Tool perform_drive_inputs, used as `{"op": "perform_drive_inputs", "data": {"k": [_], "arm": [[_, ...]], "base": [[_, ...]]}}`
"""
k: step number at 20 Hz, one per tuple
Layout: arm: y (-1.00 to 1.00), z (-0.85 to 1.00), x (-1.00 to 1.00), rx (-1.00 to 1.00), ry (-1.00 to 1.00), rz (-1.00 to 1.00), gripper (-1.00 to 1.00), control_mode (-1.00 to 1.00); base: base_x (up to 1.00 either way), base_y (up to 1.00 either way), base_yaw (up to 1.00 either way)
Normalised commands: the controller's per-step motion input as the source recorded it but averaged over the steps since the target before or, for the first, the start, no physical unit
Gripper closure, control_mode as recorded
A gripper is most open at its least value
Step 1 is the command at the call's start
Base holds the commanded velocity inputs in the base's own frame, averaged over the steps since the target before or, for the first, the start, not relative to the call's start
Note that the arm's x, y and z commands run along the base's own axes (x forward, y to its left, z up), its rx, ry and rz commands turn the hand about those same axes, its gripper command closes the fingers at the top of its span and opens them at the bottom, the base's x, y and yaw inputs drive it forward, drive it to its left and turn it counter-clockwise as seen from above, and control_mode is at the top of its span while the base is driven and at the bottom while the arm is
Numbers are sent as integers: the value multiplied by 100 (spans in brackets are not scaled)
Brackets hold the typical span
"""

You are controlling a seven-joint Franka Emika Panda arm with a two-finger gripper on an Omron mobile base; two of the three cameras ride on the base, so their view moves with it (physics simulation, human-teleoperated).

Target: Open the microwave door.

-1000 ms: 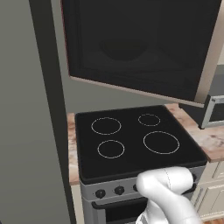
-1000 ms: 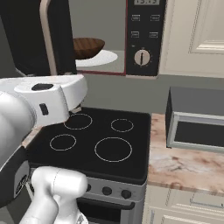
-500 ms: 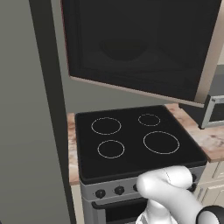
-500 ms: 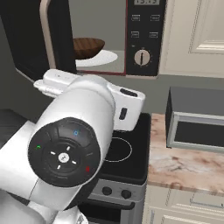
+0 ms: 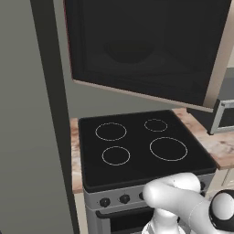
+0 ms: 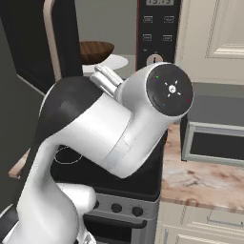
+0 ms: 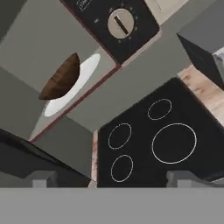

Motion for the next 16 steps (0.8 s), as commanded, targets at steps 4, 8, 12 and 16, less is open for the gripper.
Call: {"op": "perform_drive_inputs", "data": {"k": [4,8,12,16], "arm": [[0,-44,57,52,18,1,-100,-100],[0,-27,64,52,26,3,-100,-100],[0,-1,58,46,32,0,-100,-100],[1,0,60,35,31,2,-100,-100]], "base": [[0,0,0],[0,0,0],[0,0,0],[0,0,0]]}}
